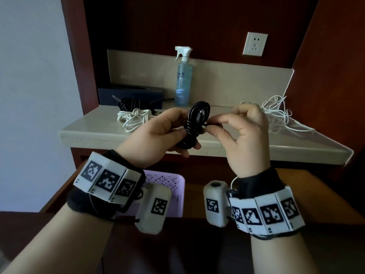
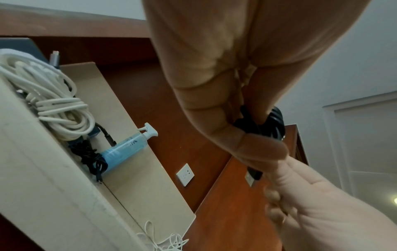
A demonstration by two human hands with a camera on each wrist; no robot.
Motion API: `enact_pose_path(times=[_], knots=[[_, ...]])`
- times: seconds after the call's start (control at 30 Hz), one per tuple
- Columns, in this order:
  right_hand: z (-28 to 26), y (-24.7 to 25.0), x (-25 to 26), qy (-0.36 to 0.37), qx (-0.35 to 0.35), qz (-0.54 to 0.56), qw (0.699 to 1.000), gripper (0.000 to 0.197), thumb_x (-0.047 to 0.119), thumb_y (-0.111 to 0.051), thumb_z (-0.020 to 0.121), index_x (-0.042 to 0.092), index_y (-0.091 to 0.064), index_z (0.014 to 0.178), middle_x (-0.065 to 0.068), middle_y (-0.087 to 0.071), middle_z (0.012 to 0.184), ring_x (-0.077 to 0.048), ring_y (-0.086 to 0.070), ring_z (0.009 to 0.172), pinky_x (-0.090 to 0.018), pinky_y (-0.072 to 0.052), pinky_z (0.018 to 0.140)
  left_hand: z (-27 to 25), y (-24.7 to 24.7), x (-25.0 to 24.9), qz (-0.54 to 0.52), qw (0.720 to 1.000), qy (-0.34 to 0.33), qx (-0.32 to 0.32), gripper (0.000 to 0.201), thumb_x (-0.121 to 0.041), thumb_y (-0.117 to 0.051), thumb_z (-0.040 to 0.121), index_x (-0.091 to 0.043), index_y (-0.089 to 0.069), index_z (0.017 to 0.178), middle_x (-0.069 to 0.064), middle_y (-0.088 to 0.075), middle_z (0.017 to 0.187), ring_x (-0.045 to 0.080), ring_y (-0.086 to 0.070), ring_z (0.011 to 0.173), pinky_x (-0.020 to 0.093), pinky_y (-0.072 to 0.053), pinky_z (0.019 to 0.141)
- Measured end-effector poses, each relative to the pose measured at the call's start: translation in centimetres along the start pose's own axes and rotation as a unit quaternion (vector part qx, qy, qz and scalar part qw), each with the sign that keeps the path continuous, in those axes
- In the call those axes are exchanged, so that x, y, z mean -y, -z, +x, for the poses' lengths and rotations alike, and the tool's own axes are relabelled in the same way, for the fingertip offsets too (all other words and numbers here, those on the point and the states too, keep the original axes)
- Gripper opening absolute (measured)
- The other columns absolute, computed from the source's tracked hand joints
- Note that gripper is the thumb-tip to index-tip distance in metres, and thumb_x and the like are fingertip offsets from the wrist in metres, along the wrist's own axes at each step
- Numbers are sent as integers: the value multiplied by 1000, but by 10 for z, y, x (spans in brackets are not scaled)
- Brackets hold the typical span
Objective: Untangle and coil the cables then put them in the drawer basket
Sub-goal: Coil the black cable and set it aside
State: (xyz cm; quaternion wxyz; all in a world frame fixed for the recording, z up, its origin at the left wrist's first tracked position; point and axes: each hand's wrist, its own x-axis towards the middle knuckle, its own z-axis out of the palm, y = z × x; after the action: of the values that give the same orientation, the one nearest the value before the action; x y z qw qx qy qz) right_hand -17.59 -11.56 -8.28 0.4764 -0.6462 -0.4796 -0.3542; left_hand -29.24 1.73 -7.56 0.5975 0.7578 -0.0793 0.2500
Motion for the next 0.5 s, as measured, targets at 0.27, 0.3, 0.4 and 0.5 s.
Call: enact_pose_path(times=[0.27,0.3,0.4,0.5], knots=[[-17,4,10,-98,51,97,989,21,30,-65,79,13,-72,90,2,-70,82,-8,-66,74,-31,-54,70,-12,-10,11,-41,999,-2,-29,33,8,-39,94,-19,-56,103,-14,-66,89,14,-69,79,21,-52,61],[-18,5,9,-107,58,108,987,19,27,-65,79,13,-72,91,1,-69,83,-7,-66,73,-32,-54,70,-13,-11,12,-48,998,-3,-31,33,8,-39,94,-18,-56,102,-14,-66,90,14,-69,79,21,-52,62],[-20,6,9,-85,76,98,989,19,19,-63,79,14,-71,96,2,-63,89,-11,-65,77,-24,-52,72,-16,-15,14,-91,995,-2,-28,24,4,-47,92,-16,-57,101,-11,-67,91,16,-70,80,22,-54,63],[-20,7,9,-63,82,80,991,18,16,-62,80,15,-71,95,2,-57,87,-13,-61,78,-17,-48,70,-18,-16,14,-145,989,2,-23,23,-6,-50,80,-15,-57,100,-9,-68,91,18,-70,78,23,-55,63]])
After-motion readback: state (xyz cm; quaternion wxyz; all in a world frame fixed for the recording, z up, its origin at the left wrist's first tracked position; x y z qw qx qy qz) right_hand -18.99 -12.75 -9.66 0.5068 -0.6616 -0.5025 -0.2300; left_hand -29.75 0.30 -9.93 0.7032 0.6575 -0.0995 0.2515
